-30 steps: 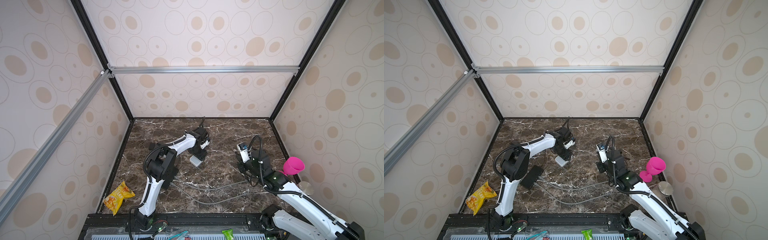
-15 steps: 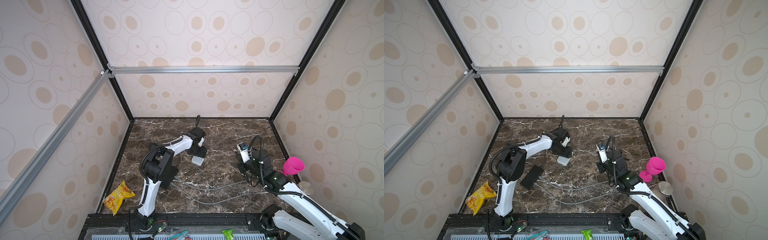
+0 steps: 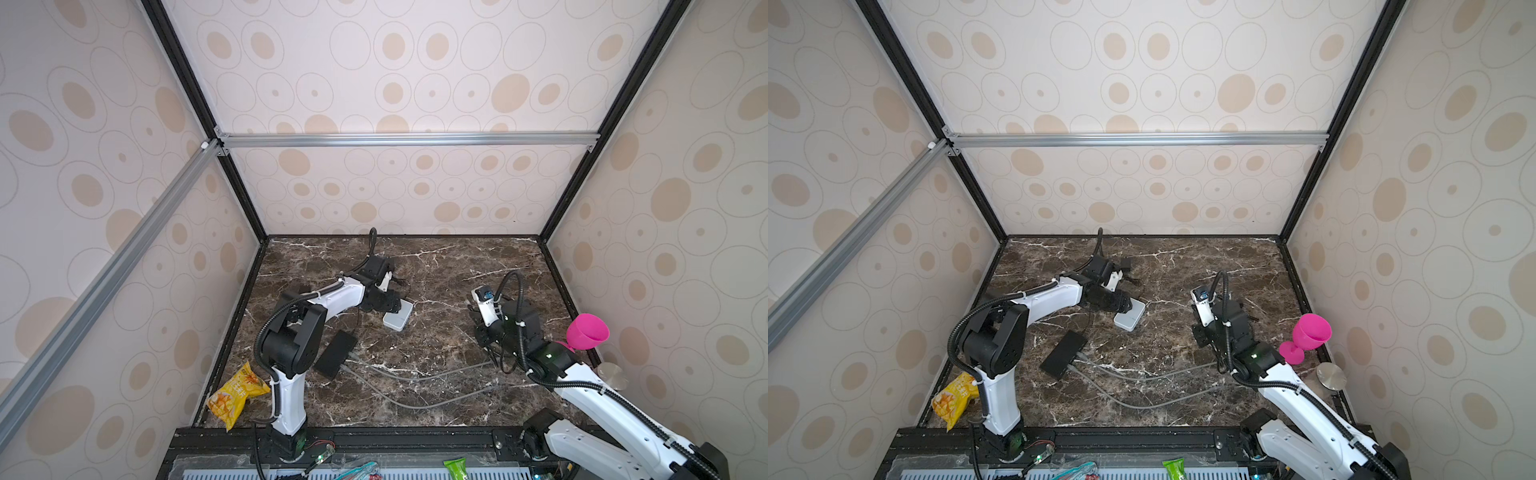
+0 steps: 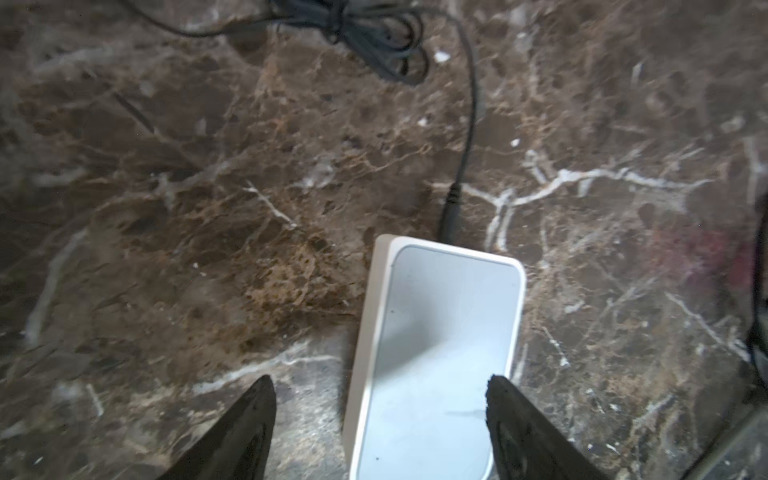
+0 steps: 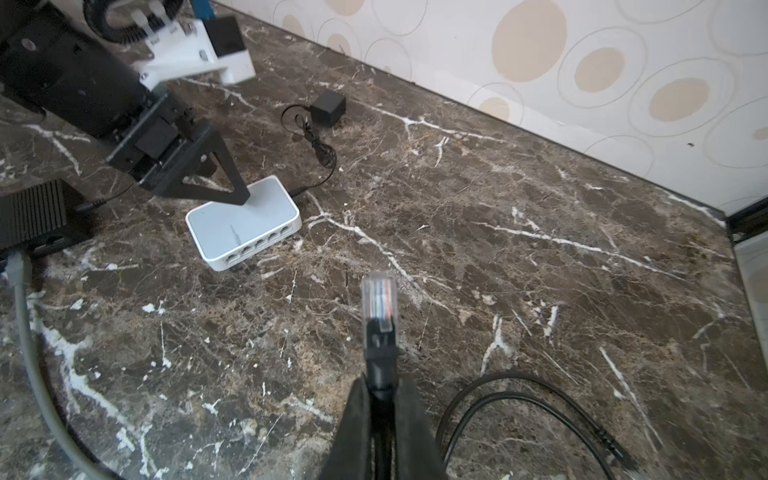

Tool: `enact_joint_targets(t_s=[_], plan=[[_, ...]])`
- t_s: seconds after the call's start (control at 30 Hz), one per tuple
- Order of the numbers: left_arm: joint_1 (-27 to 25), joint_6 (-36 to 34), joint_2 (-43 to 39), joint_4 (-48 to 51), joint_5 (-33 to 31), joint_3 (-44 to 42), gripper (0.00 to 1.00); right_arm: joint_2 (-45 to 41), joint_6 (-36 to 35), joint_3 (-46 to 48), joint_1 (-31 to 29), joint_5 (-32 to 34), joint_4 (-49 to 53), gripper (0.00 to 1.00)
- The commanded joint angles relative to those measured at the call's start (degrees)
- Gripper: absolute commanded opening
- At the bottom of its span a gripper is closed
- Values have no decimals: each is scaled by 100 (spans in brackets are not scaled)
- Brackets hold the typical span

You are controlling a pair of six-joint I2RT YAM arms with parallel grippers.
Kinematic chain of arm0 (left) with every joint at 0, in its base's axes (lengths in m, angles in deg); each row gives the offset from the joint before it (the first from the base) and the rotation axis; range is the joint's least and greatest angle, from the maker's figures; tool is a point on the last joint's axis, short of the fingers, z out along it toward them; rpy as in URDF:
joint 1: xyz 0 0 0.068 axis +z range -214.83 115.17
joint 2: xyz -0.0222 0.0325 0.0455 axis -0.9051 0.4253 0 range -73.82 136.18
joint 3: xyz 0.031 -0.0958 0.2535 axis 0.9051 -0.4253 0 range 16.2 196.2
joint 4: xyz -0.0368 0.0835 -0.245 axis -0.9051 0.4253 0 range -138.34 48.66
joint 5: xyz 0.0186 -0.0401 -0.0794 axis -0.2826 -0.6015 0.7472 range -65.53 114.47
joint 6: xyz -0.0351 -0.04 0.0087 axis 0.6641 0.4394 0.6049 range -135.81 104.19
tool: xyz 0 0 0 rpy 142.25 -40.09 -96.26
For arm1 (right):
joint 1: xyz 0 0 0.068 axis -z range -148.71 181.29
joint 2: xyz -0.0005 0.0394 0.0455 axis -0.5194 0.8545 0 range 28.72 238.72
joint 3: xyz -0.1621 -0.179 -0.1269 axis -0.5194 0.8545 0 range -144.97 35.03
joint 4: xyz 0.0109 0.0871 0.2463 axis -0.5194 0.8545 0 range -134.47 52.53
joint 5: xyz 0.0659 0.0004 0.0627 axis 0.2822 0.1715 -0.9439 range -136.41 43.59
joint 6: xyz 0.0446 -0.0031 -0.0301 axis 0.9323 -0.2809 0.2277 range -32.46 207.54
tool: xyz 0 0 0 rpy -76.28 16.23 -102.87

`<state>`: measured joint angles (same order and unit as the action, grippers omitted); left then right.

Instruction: Insert the plug into the switch port

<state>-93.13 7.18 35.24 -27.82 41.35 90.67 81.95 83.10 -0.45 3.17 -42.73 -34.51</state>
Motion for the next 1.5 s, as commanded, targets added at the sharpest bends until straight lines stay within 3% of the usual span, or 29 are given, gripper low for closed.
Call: enact_joint_targets(t_s=[0.0, 0.13, 0.23, 0.3, 0.4, 0.5, 0.67, 1.0, 1.13, 1.27, 1.47], plan=[[-10, 47, -542, -1109, 676, -442, 78, 637, -175, -395, 1, -574, 261, 0], [-21, 263, -965, -2714, 1193, -1414, 74, 1485, -339, -1200, -1, -1206, 599, 0], [-24, 254, -1052, -3566, 1138, -1853, 70, 1836, -460, -1647, -1, -1309, 588, 0], [-27, 142, -1150, -3920, 780, -2039, 69, 2054, -463, -1909, -18, -1370, 634, 0], [-36, -91, -1311, -4044, 114, -2264, 70, 2357, -463, -2126, -35, -1456, 785, 0], [-36, -119, -1316, -4005, -38, -2317, 71, 2721, -662, -2168, -59, -1452, 987, 0], [-35, -54, -1206, -4402, 691, -2545, 71, 3114, -850, -2045, -138, -1366, 1151, 0], [-9, -41, -1431, -4641, 714, -2908, 71, 3878, -828, -2036, -483, -962, 979, 0], [196, 176, -1299, -4863, 972, -2983, 71, 4103, -970, -2222, -511, -917, 1072, 0], [554, 612, -1108, -5436, 1660, -3201, 65, 4379, -980, -2516, -543, -916, 1341, 0], [692, 767, -1141, -5586, 1715, -3338, 59, 4650, -312, -2879, -696, -1241, 1562, 0]])
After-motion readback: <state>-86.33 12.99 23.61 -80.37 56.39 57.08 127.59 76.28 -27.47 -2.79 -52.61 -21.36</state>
